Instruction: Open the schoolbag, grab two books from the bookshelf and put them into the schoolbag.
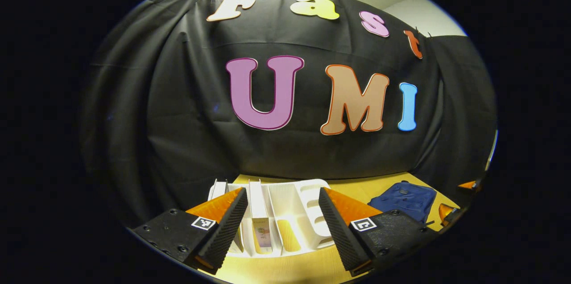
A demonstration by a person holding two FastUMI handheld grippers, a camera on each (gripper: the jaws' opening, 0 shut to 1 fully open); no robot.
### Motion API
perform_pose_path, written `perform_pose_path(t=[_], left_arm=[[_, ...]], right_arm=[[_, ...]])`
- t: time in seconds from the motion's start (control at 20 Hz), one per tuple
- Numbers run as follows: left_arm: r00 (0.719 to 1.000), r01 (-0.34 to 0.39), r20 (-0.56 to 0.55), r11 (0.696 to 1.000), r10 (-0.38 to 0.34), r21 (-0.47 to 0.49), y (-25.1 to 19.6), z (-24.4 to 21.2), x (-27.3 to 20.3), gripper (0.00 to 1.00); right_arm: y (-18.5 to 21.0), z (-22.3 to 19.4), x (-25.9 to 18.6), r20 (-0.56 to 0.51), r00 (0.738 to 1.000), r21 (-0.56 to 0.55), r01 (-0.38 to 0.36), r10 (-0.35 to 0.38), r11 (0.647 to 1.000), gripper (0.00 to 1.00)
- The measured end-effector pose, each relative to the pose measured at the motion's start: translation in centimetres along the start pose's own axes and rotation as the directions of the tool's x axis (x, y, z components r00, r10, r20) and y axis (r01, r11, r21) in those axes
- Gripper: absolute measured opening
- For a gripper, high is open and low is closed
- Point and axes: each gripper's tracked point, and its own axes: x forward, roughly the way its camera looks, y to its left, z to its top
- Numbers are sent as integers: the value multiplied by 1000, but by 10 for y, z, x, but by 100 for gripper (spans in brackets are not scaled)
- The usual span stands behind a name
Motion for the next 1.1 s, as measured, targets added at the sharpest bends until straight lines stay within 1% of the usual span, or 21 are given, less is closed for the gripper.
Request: perform_pose_path(t=[0.05, 0.1, 0.15, 0.2, 0.25, 0.3, 0.35, 0.4, 0.45, 0.5, 0.55, 0.6, 0.75, 0.85, 0.95, 1.0, 1.05, 1.1], left_arm=[[1000, -8, -4, 1000, 8, 1, 1, -1, -1, 90], [1000, -15, -6, 1000, 15, 1, 1, -1, -1, 93], [1000, -20, -8, 1000, 20, 0, 2, -1, -3, 93], [1000, -26, -10, 1000, 26, 1, 3, -2, -3, 94], [999, -33, -11, 999, 33, 2, 4, -3, -4, 90], [999, -41, -11, 999, 41, 5, 4, -3, -5, 93], [999, -49, -15, 999, 49, 8, 5, -5, -6, 91], [998, -56, -18, 998, 57, 10, 7, -6, -7, 90], [998, -63, -21, 998, 63, 14, 8, -7, -9, 93], [997, -70, -24, 997, 70, 17, 8, -7, -7, 93], [997, -76, -28, 997, 76, 21, 9, -8, -8, 91], [996, -83, -30, 996, 84, 25, 11, -10, -11, 93], [994, -103, -35, 994, 104, 34, 12, -9, -11, 94], [993, -113, -37, 993, 115, 42, 13, -10, -12, 94], [992, -121, -41, 992, 123, 45, 13, -10, -12, 94], [991, -124, -44, 991, 126, 44, 13, -11, -12, 91], [990, -128, -48, 991, 130, 43, 12, -12, -12, 91], [990, -132, -50, 990, 134, 42, 13, -13, -13, 91]], right_arm=[[3, -9, 2, -4, 1000, -43, -4, 4, 999, 97], [6, -20, 4, -12, 1000, -86, -8, 7, 996, 97], [11, -32, 6, -25, 1000, -123, -21, 18, 992, 100], [15, -44, 9, -41, 999, -159, -35, 29, 987, 97], [18, -55, 11, -51, 998, -195, -42, 33, 980, 97], [20, -65, 13, -57, 998, -235, -44, 31, 971, 100], [21, -72, 15, -59, 998, -278, -39, 24, 960, 96], [21, -78, 20, -53, 998, -319, -33, 17, 947, 100], [23, -83, 23, -45, 999, -358, -28, 13, 933, 100], [23, -88, 28, -35, 999, -397, -24, 11, 918, 96], [25, -91, 34, -27, 1000, -429, -23, 13, 903, 96], [28, -96, 38, -20, 1000, -455, -27, 20, 890, 96], [35, -107, 53, -20, 999, -506, -45, 40, 862, 96], [37, -112, 63, -24, 999, -526, -53, 47, 849, 96], [37, -115, 72, -28, 998, -536, -56, 49, 843, 97], [39, -116, 78, -31, 998, -538, -61, 53, 841, 97], [39, -117, 82, -31, 998, -543, -61, 53, 837, 100], [39, -115, 88, -27, 998, -544, -61, 55, 837, 97]])
